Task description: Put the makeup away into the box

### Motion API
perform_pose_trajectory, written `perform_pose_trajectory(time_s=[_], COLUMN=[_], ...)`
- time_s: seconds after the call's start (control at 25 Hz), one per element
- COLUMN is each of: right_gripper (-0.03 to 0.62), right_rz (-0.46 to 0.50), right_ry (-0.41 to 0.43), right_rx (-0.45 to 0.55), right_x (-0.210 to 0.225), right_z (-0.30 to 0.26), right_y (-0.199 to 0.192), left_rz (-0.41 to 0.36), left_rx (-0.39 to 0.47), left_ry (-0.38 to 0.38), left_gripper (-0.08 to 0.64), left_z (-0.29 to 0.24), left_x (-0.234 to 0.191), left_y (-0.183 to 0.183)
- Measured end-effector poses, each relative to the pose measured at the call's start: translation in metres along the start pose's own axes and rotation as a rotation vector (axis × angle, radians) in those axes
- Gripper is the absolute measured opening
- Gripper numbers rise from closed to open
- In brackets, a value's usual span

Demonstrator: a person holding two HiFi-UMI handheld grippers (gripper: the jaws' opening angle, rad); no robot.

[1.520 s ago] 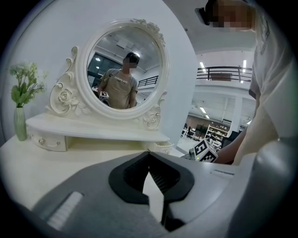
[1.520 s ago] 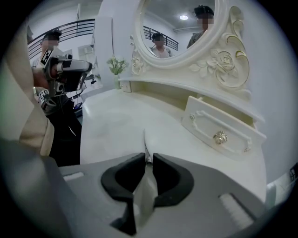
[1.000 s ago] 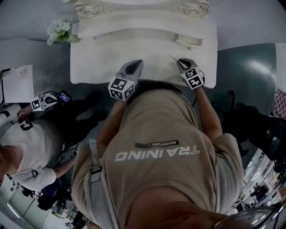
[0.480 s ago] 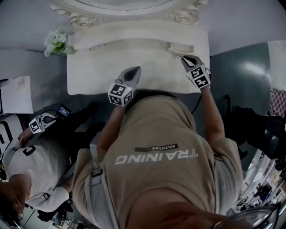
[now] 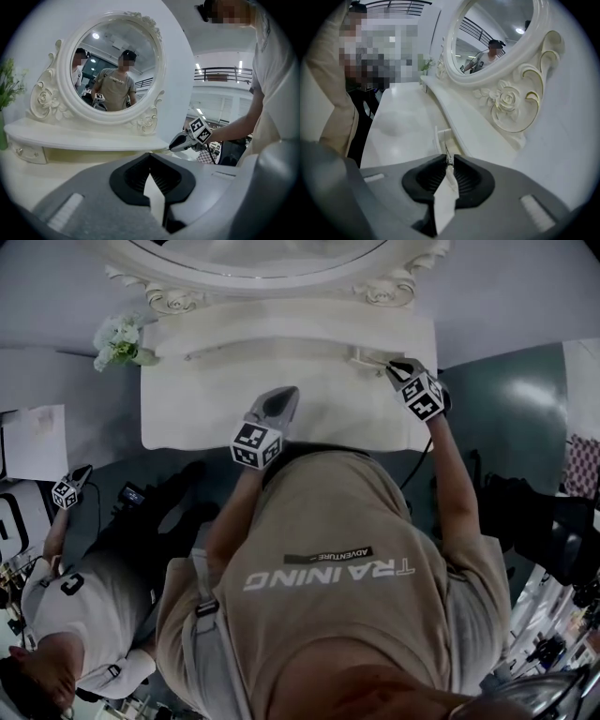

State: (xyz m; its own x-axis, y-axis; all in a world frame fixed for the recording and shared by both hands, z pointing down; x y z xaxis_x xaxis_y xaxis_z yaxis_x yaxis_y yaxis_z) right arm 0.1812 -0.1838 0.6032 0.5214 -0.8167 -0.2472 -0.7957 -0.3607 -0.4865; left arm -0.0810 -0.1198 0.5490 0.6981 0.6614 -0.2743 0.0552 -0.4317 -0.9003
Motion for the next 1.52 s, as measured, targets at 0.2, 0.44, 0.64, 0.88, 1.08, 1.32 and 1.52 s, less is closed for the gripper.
perform_pose_trajectory(time_s=[0.2,0.44,0.64,0.88,1.08,1.32,1.52], right_gripper=[0.054,0.054,0.09,0.09,0.086,0.047,0.005], right_rz=[0.046,0.076,0.041,0.014,-0.08,-0.266,-0.323], right_ry=[0.05,0.098,0.1,0.067,-0.019,-0.11,-0.153], right_rx=[-0.034,-0.043,0.004,0.045,0.109,0.162,0.13], right_x=[0.01,0.014,0.017,0.015,0.022,0.026,0.021], right_z=[-0.017,-0.03,-0.029,-0.018,-0.006,0.014,0.017], right_y=[0.0,0.002,0.003,0.004,-0.004,-0.039,-0.067], left_rz=[0.01,0.02,0.012,-0.009,-0.029,-0.063,-0.093], left_rx=[-0.008,-0.028,-0.045,-0.062,-0.081,-0.14,-0.181], left_ry=[0.027,0.043,0.022,-0.032,-0.095,-0.179,-0.23], left_gripper=[0.003,0.003,0.003,0.003,0.003,0.003,0.003], left_z=[-0.007,-0.016,-0.033,-0.054,-0.08,-0.121,-0.147], left_x=[-0.007,-0.01,-0.007,0.002,0.014,0.029,0.035], left_y=[0.001,-0.001,-0.001,0.001,-0.002,-0.008,-0.013])
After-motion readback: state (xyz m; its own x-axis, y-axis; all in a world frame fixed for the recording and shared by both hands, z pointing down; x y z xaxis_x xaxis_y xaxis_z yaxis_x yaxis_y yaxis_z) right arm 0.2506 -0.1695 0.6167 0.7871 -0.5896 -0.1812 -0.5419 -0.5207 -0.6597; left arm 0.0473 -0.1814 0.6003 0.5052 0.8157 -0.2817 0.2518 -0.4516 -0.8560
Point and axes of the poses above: the fingertips, and each gripper's own axes: z backward along the fingers, x to its right, y out of its top, the point moved 3 cm from there along z, backward along the fingers, and after that the axes turned 3 degrees about -x, right-handed, at the moved point
